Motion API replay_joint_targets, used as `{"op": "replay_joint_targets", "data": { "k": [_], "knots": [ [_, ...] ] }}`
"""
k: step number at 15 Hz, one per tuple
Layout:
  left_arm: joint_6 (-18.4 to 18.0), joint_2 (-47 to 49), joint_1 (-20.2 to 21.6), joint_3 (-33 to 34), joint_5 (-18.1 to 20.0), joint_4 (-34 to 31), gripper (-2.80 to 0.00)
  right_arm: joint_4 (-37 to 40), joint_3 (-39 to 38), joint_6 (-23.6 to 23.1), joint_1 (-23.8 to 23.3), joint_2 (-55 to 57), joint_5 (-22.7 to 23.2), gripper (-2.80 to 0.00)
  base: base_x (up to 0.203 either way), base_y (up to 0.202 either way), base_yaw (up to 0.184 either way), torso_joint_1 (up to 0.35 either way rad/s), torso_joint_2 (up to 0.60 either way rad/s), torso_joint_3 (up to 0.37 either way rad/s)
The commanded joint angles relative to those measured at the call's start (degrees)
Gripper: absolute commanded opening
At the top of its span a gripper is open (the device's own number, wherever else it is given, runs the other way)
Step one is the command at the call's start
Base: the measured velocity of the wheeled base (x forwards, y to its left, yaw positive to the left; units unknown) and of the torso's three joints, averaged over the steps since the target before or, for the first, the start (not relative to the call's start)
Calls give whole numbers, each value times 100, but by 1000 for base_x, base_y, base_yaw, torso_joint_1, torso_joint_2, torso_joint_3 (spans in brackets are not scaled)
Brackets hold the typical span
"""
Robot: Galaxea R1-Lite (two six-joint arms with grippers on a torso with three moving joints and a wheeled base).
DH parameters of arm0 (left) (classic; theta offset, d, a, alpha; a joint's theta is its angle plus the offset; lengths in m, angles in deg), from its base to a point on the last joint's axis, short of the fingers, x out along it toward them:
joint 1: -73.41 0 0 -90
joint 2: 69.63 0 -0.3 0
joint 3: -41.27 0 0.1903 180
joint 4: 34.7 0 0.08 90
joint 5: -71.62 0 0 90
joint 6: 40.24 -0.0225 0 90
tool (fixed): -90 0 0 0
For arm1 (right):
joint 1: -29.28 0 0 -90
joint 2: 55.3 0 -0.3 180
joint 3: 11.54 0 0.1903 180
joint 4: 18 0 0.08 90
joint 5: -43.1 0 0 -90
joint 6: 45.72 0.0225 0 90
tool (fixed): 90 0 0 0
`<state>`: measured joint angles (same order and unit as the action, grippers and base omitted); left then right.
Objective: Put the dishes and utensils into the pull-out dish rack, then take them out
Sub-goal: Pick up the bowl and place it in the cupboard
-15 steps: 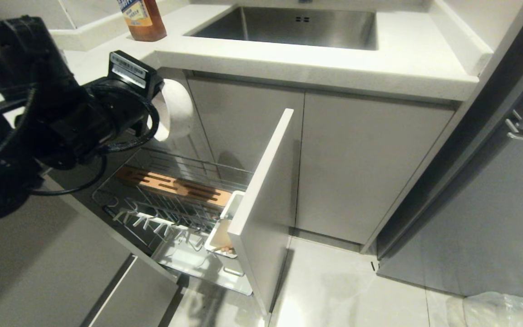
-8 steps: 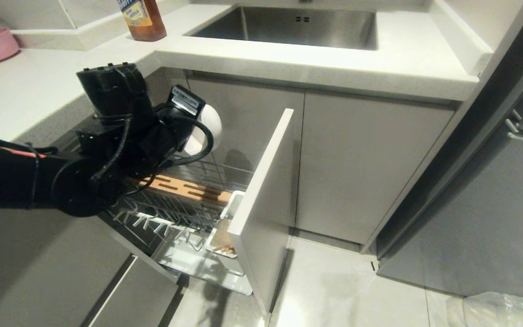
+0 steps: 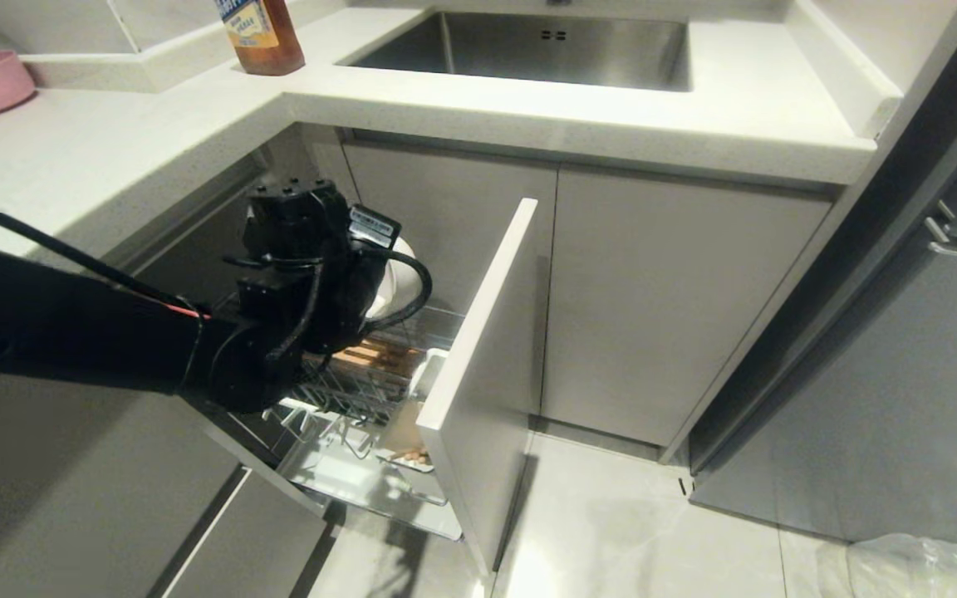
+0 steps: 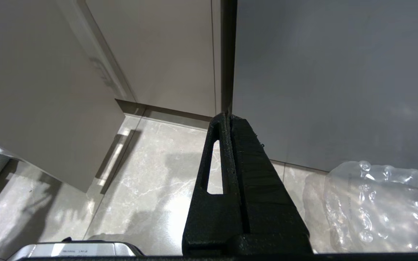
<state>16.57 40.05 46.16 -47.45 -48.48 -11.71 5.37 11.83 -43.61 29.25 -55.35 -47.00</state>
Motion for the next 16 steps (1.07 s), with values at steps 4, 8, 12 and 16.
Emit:
{"op": "replay_joint_targets", "data": {
  "k": [4,8,12,16],
  "knots": [
    [136,507,90,36,64,899,-280,0,0,0,2,5,1,-280,0,0,0,0,0,0],
    [147,742,241,119,192,1453,-280,0,0,0,2,5,1,-280,0,0,0,0,0,0],
    [407,963,256,111,215,1490,-280,0,0,0,2,5,1,-280,0,0,0,0,0,0],
    [476,1205,256,90,354,1538,-280,0,0,0,2,5,1,-280,0,0,0,0,0,0]
  ]
}}
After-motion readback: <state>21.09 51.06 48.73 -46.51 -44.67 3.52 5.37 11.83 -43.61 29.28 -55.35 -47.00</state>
